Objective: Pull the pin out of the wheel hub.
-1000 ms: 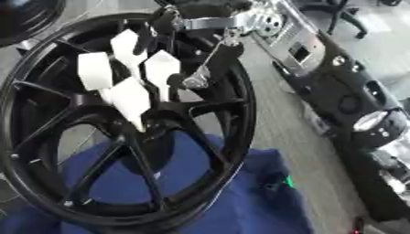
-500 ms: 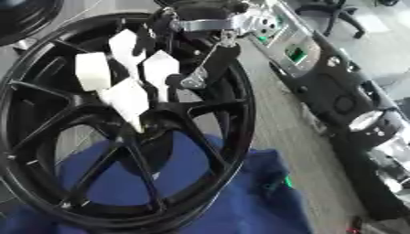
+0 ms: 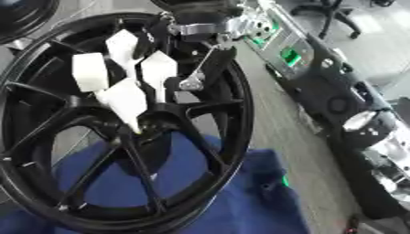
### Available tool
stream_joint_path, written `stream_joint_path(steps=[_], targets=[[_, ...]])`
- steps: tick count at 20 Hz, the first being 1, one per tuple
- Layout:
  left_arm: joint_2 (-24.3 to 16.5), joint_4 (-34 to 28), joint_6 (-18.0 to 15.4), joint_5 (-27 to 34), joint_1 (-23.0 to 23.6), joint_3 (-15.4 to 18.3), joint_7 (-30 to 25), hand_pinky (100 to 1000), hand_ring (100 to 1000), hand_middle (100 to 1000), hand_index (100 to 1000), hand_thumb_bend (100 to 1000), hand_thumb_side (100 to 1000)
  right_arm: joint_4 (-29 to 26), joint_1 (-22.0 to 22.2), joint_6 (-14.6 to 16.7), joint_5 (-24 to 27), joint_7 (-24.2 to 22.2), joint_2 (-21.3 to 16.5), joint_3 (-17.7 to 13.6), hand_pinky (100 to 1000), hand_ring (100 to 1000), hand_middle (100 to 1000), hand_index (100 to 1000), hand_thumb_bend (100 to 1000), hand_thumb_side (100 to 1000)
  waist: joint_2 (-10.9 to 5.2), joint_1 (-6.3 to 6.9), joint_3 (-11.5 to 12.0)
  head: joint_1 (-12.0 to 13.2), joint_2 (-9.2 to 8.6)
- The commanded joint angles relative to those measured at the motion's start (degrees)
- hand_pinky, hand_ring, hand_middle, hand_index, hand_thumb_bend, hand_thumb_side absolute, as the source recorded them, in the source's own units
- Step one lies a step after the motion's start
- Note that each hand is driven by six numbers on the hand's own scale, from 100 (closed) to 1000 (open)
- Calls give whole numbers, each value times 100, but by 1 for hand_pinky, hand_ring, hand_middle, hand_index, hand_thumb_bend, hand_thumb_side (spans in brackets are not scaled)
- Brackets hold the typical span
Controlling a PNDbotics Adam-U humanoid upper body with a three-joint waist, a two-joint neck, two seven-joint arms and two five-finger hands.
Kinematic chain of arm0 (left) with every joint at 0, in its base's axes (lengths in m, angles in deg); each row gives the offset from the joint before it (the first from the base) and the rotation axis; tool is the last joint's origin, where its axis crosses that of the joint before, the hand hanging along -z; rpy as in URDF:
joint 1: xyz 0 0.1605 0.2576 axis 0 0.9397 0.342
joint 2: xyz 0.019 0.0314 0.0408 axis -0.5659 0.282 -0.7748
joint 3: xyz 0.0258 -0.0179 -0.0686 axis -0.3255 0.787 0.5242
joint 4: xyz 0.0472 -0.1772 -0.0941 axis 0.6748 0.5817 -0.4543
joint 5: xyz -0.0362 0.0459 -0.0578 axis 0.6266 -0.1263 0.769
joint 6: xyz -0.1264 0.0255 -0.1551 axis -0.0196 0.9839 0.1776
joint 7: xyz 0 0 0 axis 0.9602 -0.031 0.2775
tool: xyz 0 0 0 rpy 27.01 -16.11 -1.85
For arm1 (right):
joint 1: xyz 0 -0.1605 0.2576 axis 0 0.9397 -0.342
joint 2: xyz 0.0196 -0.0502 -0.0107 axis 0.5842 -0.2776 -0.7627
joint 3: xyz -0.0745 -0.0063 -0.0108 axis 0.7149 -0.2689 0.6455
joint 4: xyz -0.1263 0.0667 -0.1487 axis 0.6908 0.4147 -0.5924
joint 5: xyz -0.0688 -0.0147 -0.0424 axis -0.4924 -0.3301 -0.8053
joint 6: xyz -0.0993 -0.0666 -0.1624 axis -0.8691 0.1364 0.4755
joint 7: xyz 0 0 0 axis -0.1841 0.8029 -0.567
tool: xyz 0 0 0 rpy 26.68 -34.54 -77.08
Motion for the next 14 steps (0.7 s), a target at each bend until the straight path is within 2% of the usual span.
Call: stream_joint_path(steps=[1,14], targets=[[-105,-112,-9,-33,-30,67,26,812,639,704,803,284,826,11,-69,354,-63,-348,-138,-81,829,758,746,834,220,201,-63,22,7,-31,-72],[-89,-115,2,-35,-35,59,28,812,636,702,797,283,828,128,-65,341,-136,-326,-125,-89,821,739,721,816,176,195,-8,9,33,-72,-108]])
